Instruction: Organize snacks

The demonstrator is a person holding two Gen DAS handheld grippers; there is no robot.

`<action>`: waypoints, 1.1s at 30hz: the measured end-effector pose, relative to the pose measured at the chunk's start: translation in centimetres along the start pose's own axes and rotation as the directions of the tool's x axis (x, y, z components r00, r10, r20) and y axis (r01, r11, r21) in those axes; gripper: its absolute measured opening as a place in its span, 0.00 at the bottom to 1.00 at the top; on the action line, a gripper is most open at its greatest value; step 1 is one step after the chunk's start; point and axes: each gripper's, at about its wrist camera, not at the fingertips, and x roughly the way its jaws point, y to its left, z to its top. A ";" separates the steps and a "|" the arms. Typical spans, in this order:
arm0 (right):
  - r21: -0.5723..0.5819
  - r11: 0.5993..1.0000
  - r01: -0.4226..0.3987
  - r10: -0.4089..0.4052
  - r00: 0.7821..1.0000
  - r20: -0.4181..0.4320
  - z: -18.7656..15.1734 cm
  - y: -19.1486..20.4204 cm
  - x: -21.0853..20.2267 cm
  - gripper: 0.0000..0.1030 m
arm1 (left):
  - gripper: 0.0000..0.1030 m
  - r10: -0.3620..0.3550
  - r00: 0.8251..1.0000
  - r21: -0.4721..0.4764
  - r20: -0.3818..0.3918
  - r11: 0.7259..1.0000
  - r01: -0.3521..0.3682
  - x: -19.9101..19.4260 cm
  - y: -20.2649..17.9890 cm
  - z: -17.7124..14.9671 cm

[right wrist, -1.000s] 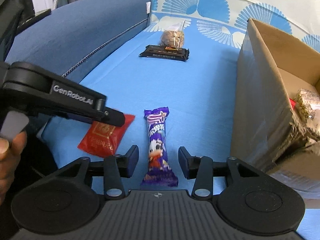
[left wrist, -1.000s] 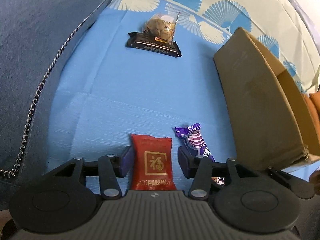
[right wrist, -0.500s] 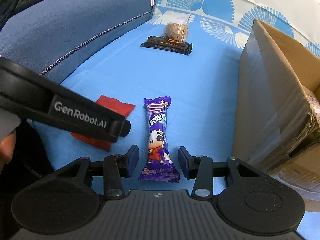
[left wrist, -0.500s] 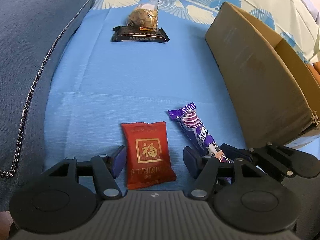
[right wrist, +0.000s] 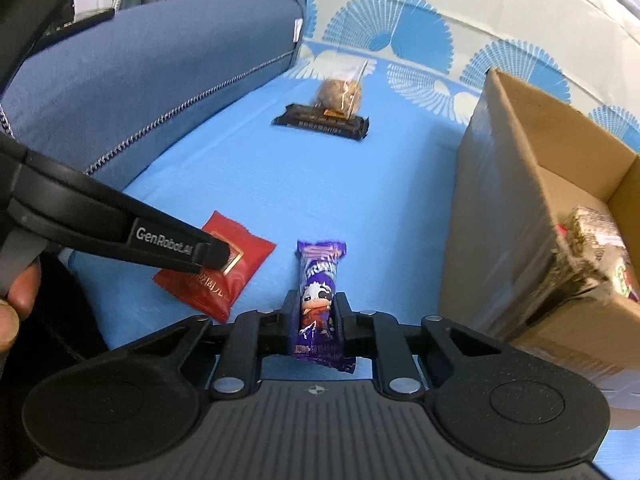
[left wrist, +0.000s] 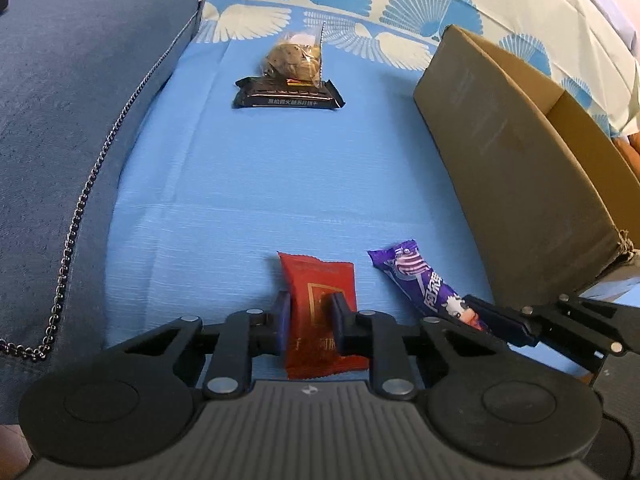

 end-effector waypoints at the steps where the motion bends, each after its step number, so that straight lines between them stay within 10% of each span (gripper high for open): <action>1: 0.000 1.000 -0.003 0.003 1.000 -0.005 -0.1 0.0 0.0 0.17 | 0.23 -0.002 1.000 -0.001 -0.008 1.000 0.002 0.1 0.0 0.0; 5: 0.008 1.000 -0.008 0.008 0.998 -0.056 -0.6 -0.3 0.9 0.19 | 0.53 -0.019 1.000 -0.018 -0.021 1.000 0.019 0.2 0.3 0.1; 13: 0.005 1.000 -0.003 0.004 0.997 -0.082 -0.9 -0.2 1.9 0.27 | 0.66 0.000 0.998 0.060 -0.060 0.998 0.004 1.1 -1.0 -0.3; 23: -0.005 1.000 0.016 -0.016 0.998 -0.060 -1.0 -0.3 1.6 0.16 | 0.24 0.086 0.995 0.168 0.048 0.981 -0.093 0.4 -2.8 -1.2; 33: 0.028 0.999 0.023 -0.021 0.999 -0.047 -0.9 -0.7 1.4 0.16 | 0.22 0.039 0.998 -0.051 0.041 0.998 -0.036 0.1 0.8 0.4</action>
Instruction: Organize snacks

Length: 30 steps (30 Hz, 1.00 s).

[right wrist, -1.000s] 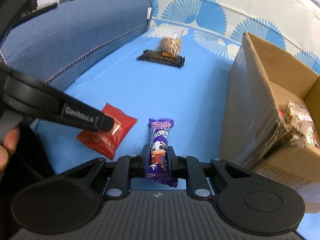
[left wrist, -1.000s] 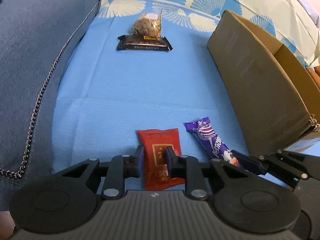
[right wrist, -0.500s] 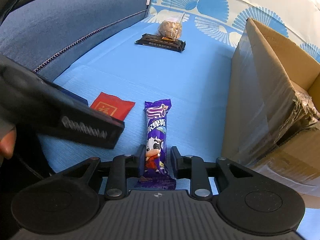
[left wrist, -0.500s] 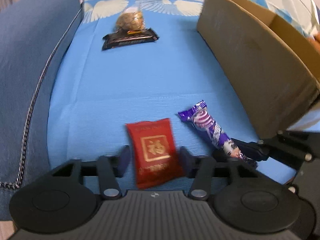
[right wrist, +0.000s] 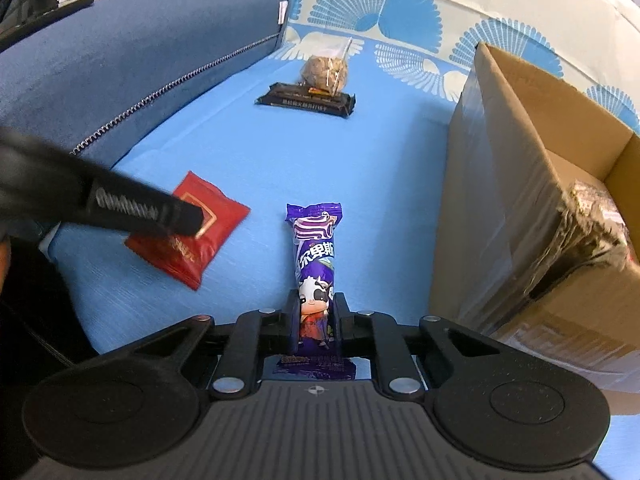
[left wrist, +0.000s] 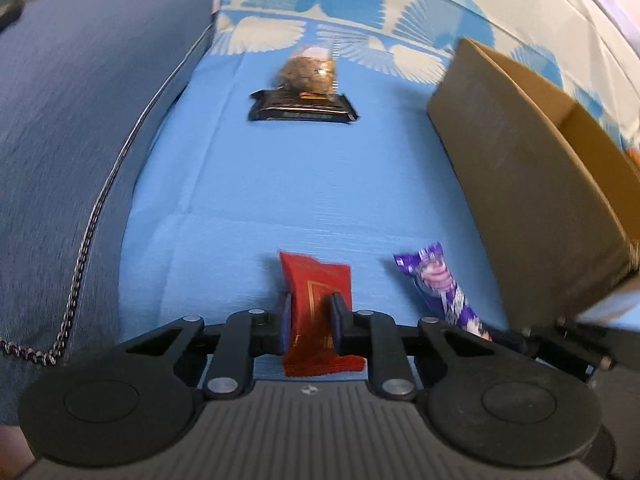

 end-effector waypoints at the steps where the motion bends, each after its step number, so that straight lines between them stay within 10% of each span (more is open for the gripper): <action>1: 0.003 1.000 -0.003 0.003 1.000 -0.007 0.0 0.0 0.1 0.16 | 0.23 -0.006 1.000 -0.038 -0.002 0.999 0.006 -0.1 0.6 0.1; 4: 0.011 1.000 -0.011 0.011 1.000 -0.024 -0.1 -0.1 0.2 0.17 | 0.52 -0.041 0.999 -0.150 -0.016 0.988 0.038 -0.2 2.4 0.3; 8: 0.011 1.000 -0.015 0.015 1.000 -0.026 0.0 0.1 0.2 0.19 | 0.57 -0.059 0.998 -0.181 -0.027 0.982 0.053 -0.1 2.9 0.4; 14: 0.006 1.000 -0.018 0.018 0.999 -0.028 0.0 0.1 0.3 0.20 | 0.63 0.011 1.000 0.013 -0.029 1.000 -0.011 0.5 -0.4 0.0; 30: -0.037 0.999 -0.001 0.001 1.000 -0.018 -0.2 0.6 0.4 0.20 | 0.44 0.093 0.996 0.196 -0.016 0.977 -0.088 1.3 -3.3 -1.2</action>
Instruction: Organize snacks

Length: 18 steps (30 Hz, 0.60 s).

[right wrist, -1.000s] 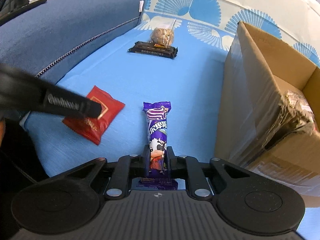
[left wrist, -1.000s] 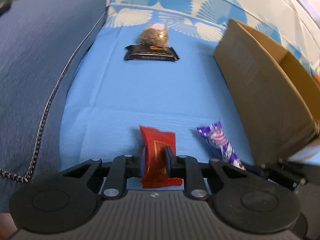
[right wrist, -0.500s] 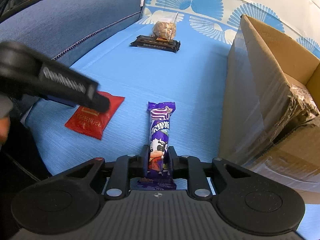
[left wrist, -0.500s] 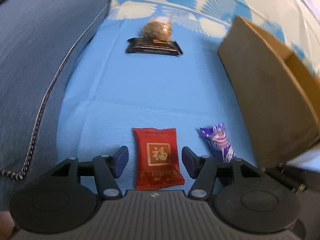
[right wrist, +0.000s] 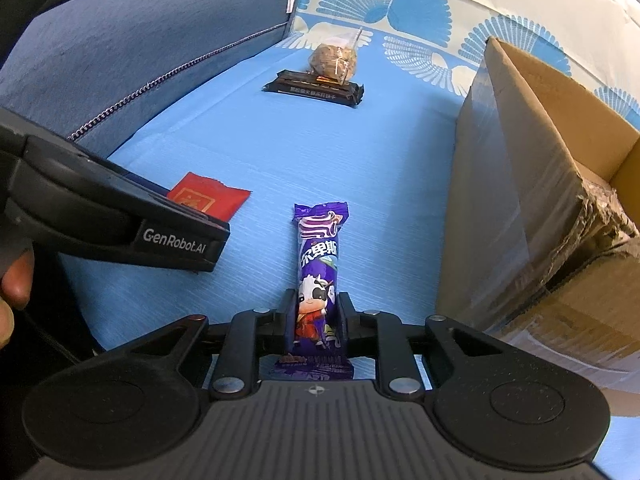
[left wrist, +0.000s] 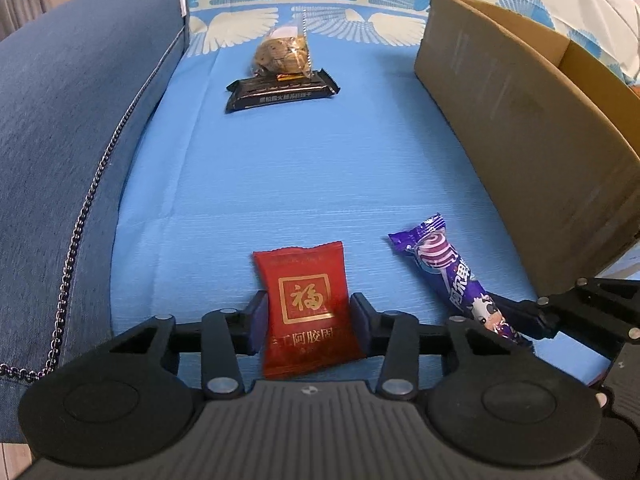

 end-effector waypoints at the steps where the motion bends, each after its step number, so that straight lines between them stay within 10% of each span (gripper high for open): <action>1: -0.008 1.000 0.001 -0.001 1.000 0.002 0.0 0.1 0.0 0.18 | 0.41 0.003 1.000 0.003 0.008 1.000 -0.003 -0.2 -0.1 0.0; 18: 0.020 0.999 0.025 -0.028 0.989 0.144 0.9 -0.5 -2.7 0.15 | 0.05 -0.011 0.981 -0.080 0.194 0.996 0.027 -3.4 1.3 0.1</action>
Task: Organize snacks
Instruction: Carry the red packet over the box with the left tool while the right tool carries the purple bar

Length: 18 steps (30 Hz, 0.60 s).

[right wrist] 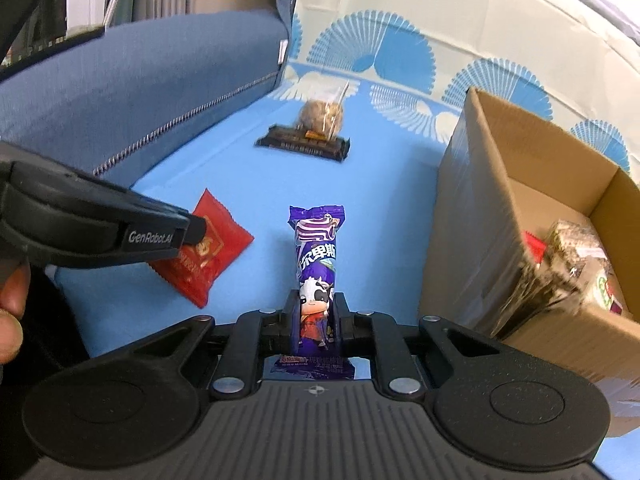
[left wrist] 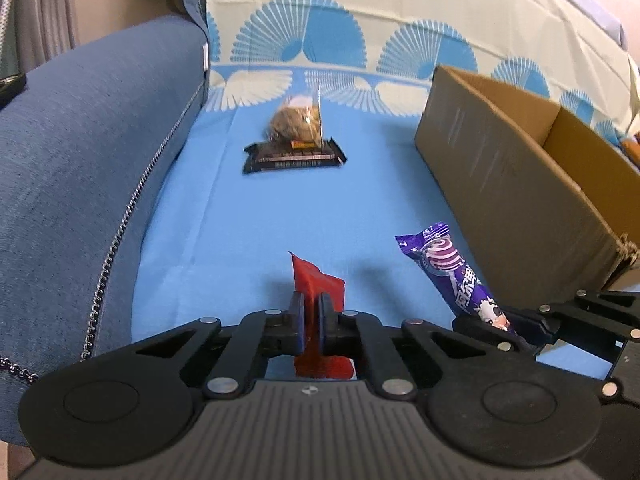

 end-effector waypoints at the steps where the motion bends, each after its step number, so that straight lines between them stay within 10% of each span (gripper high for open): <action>1: 0.007 1.000 0.000 0.000 1.000 0.011 0.1 -0.1 -0.2 0.15 | 0.05 -0.001 1.000 -0.006 0.009 1.000 0.001 -0.2 0.1 0.0; 18: 0.074 0.997 -0.017 0.007 0.991 0.130 1.5 -1.7 -1.9 0.15 | 0.05 -0.081 0.986 -0.150 0.146 0.983 0.103 -2.6 2.4 0.6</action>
